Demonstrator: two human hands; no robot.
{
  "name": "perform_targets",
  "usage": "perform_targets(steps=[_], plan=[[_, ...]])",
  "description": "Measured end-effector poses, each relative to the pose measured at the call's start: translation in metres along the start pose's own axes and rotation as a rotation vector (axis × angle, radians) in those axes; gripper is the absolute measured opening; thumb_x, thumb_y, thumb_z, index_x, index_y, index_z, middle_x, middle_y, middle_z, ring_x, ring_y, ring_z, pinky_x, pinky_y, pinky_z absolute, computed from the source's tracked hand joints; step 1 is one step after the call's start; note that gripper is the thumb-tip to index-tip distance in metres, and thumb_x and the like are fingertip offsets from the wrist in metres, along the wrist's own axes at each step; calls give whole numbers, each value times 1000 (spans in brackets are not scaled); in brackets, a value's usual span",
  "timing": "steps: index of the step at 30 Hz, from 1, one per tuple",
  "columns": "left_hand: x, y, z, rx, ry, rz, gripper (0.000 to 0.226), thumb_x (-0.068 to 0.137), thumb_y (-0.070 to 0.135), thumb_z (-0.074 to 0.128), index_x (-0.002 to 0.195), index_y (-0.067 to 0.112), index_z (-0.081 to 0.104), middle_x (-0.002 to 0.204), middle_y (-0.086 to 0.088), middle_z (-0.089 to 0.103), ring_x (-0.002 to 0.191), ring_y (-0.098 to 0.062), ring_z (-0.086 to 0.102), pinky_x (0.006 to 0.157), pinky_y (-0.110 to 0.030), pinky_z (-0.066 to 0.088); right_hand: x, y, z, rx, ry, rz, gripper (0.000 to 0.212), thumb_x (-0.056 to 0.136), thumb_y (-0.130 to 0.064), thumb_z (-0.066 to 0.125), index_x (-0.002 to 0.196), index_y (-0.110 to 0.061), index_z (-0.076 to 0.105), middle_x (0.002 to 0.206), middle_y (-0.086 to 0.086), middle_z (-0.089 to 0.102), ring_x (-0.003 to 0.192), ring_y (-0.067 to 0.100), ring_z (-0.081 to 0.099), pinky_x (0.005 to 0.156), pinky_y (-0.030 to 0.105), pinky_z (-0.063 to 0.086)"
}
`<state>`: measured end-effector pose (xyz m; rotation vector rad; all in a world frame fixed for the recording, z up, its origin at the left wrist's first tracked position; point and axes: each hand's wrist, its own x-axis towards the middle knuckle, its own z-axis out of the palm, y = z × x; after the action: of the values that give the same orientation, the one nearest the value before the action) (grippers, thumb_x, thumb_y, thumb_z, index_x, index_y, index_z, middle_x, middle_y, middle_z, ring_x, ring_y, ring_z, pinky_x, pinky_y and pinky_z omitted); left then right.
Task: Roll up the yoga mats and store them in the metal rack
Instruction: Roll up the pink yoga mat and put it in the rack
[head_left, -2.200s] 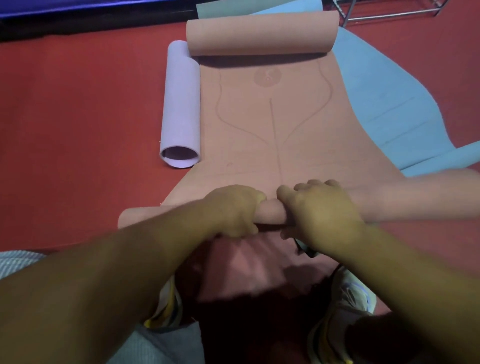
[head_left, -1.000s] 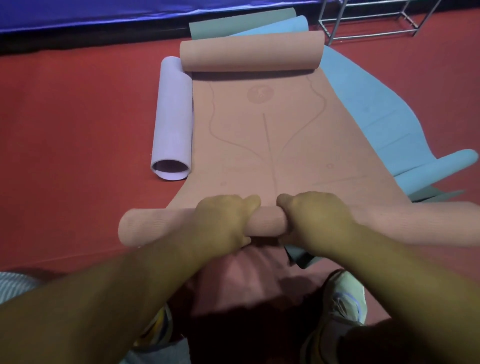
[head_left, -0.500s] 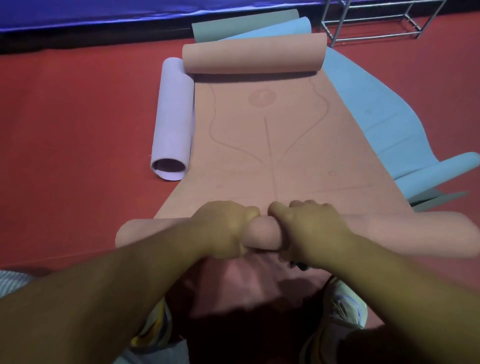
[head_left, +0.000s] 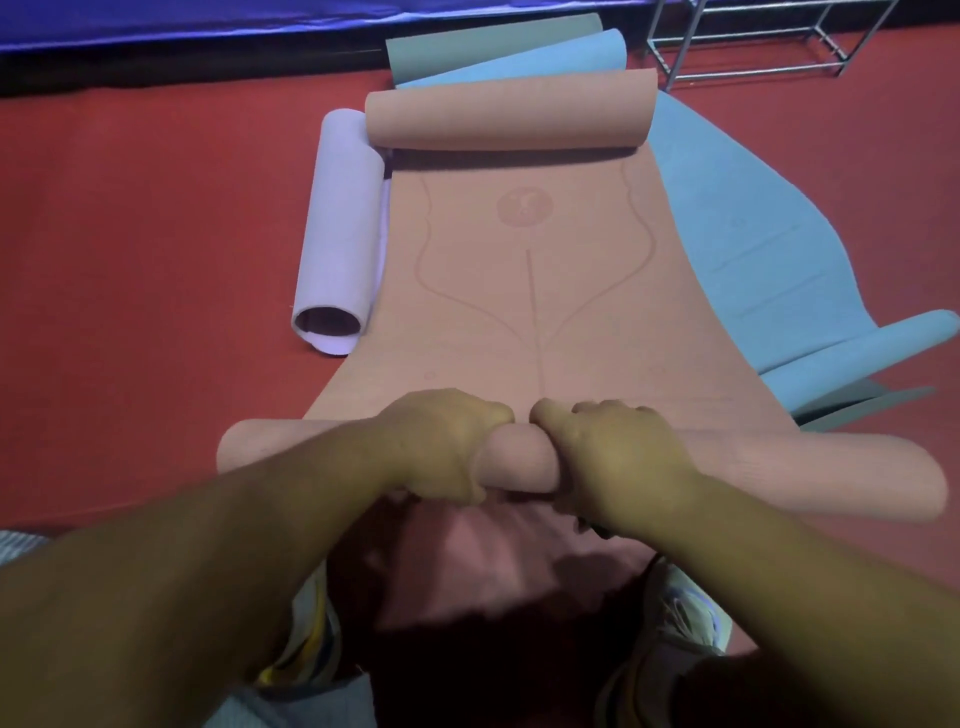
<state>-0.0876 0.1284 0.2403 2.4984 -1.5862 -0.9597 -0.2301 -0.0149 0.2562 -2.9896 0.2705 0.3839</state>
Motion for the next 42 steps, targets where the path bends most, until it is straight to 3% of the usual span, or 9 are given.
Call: perform_targets(steps=[6, 13, 17, 19, 25, 29, 31, 37, 42], plan=[[-7, 6, 36, 292, 432, 68, 86, 64, 49, 79, 135, 40, 33, 106, 5, 53, 92, -23, 57, 75, -39, 46, 8, 14, -5, 49, -75, 66, 46, 70, -42, 71, 106, -27, 46, 80, -5, 50, 79, 28, 60, 61, 31, 41], [2, -4, 4, -5, -17, 13, 62, 65, 44, 82, 114, 42, 44, 97, 14, 57, 93, -18, 60, 76, -37, 51, 1, -1, 15, 15, 29, 12, 53, 72, -60, 70, 108, -30, 45, 96, -3, 64, 92, 29, 63, 66, 34, 39], [-7, 6, 28, 223, 229, -26, 88, 70, 57, 77, 141, 46, 27, 114, 8, 56, 102, -22, 60, 81, -38, 45, 7, 6, 8, 60, -69, 38, 44, 73, -47, 71, 109, -28, 52, 93, -1, 68, 87, 28, 67, 62, 31, 40], [-5, 8, 36, 237, 328, -14, 74, 73, 56, 74, 132, 42, 31, 104, 6, 56, 96, -25, 61, 76, -38, 45, 7, 8, 9, 32, -30, 23, 46, 73, -53, 70, 107, -30, 50, 93, -3, 66, 89, 27, 66, 64, 32, 41], [3, -4, 4, 15, -14, -40, 58, 60, 53, 80, 105, 41, 46, 89, 14, 59, 88, -19, 63, 70, -35, 52, 2, -9, 23, -28, 96, 4, 61, 68, -62, 77, 109, -30, 45, 103, -3, 63, 97, 27, 62, 68, 36, 35], [-8, 5, 31, 206, 238, 1, 97, 66, 60, 78, 145, 44, 24, 114, 6, 59, 103, -23, 59, 83, -39, 46, 5, -3, 12, 82, -43, 74, 44, 77, -48, 71, 109, -29, 49, 93, -1, 68, 90, 26, 67, 63, 30, 35], [-10, 7, 42, 289, 368, 29, 89, 69, 60, 77, 140, 38, 27, 106, 3, 60, 96, -26, 61, 76, -38, 42, 5, -1, 13, 63, -14, 44, 45, 75, -52, 70, 108, -29, 50, 90, -2, 66, 88, 26, 67, 64, 31, 39], [-1, 7, 4, 99, 33, -20, 57, 68, 57, 77, 114, 38, 49, 90, 14, 54, 89, -16, 55, 72, -32, 41, 1, -11, 31, -25, 78, 38, 64, 67, -63, 74, 111, -30, 42, 101, -2, 64, 91, 29, 64, 67, 36, 39], [-10, 14, 19, 289, 296, -26, 82, 74, 62, 72, 140, 39, 30, 114, 5, 57, 106, -24, 58, 85, -40, 42, 12, 2, 2, 54, -44, 60, 46, 73, -49, 73, 106, -29, 47, 90, -1, 66, 80, 28, 63, 61, 31, 36]])
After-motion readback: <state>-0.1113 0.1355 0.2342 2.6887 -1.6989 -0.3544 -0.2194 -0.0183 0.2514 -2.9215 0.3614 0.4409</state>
